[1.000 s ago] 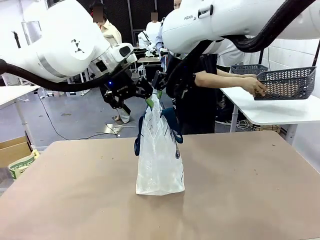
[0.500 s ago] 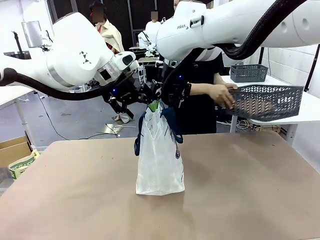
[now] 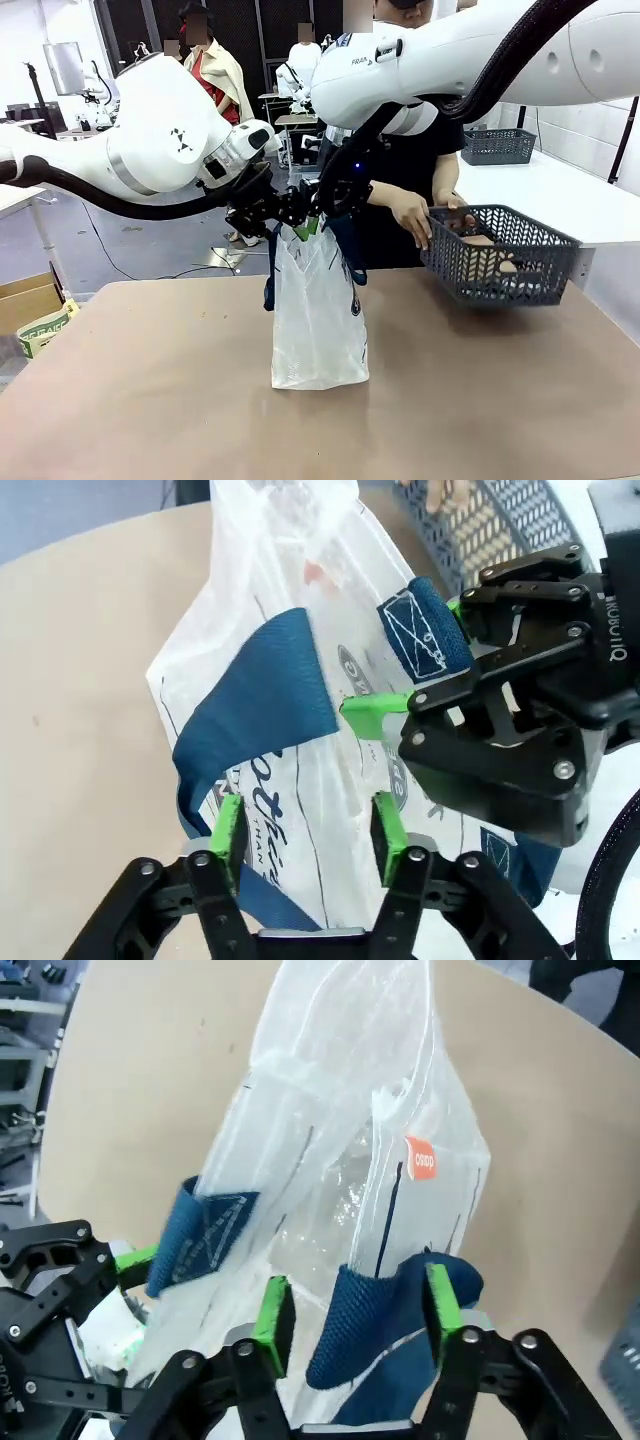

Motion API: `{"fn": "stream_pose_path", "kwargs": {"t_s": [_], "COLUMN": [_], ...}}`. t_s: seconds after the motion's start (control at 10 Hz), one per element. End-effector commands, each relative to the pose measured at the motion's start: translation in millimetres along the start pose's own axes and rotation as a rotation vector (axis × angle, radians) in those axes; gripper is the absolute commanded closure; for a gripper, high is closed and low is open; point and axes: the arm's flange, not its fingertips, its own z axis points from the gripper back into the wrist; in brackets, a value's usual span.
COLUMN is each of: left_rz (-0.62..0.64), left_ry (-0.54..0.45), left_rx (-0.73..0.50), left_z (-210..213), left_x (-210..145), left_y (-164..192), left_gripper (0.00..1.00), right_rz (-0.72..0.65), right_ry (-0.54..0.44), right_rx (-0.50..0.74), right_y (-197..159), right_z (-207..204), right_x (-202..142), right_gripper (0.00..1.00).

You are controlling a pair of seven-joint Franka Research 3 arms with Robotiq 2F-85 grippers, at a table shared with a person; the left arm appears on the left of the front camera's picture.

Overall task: Transfer purchased items from the store into the shopping bag.
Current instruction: Open the Reusable shopping bag in the center of the table.

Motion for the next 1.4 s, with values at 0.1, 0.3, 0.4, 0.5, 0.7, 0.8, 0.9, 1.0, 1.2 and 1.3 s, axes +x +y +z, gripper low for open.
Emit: {"fn": "stream_pose_path", "kwargs": {"t_s": [0.1,0.3,0.4,0.5,0.7,0.8,0.9,1.0,1.2,1.3], "left_rz": [-0.013,-0.009,-0.007,0.001,0.021,0.024,0.031,0.042,0.068,0.067], "left_ry": [0.002,-0.006,-0.016,-0.028,-0.057,-0.065,-0.073,-0.079,-0.076,-0.073], "left_rx": [-0.018,-0.001,0.019,0.032,0.068,0.082,0.095,0.097,0.127,0.130], "left_z": [3,5,8,12,22,26,30,33,34,35], "left_x": [-9,-10,-11,-13,-18,-20,-21,-22,-24,-24], "left_y": [6,13,17,23,37,41,46,51,56,58], "left_gripper": [1.00,1.00,1.00,1.00,1.00,1.00,1.00,1.00,1.00,1.00], "right_rz": [-0.027,-0.033,-0.036,-0.042,-0.055,-0.060,-0.062,-0.057,-0.047,-0.032], "right_ry": [0.007,0.007,0.004,-0.004,-0.026,-0.035,-0.037,-0.030,-0.021,-0.021], "right_rx": [0.026,0.033,0.029,0.024,0.021,0.019,0.015,0.006,-0.036,-0.045], "right_y": [-13,-19,-21,-25,-37,-42,-47,-52,-61,-63], "right_z": [-1,1,5,10,23,28,33,36,43,48], "right_x": [-11,-18,-24,-32,-50,-59,-66,-74,-84,-86], "right_gripper": [1.00,1.00,1.00,1.00,1.00,1.00,1.00,1.00,1.00,1.00]}}
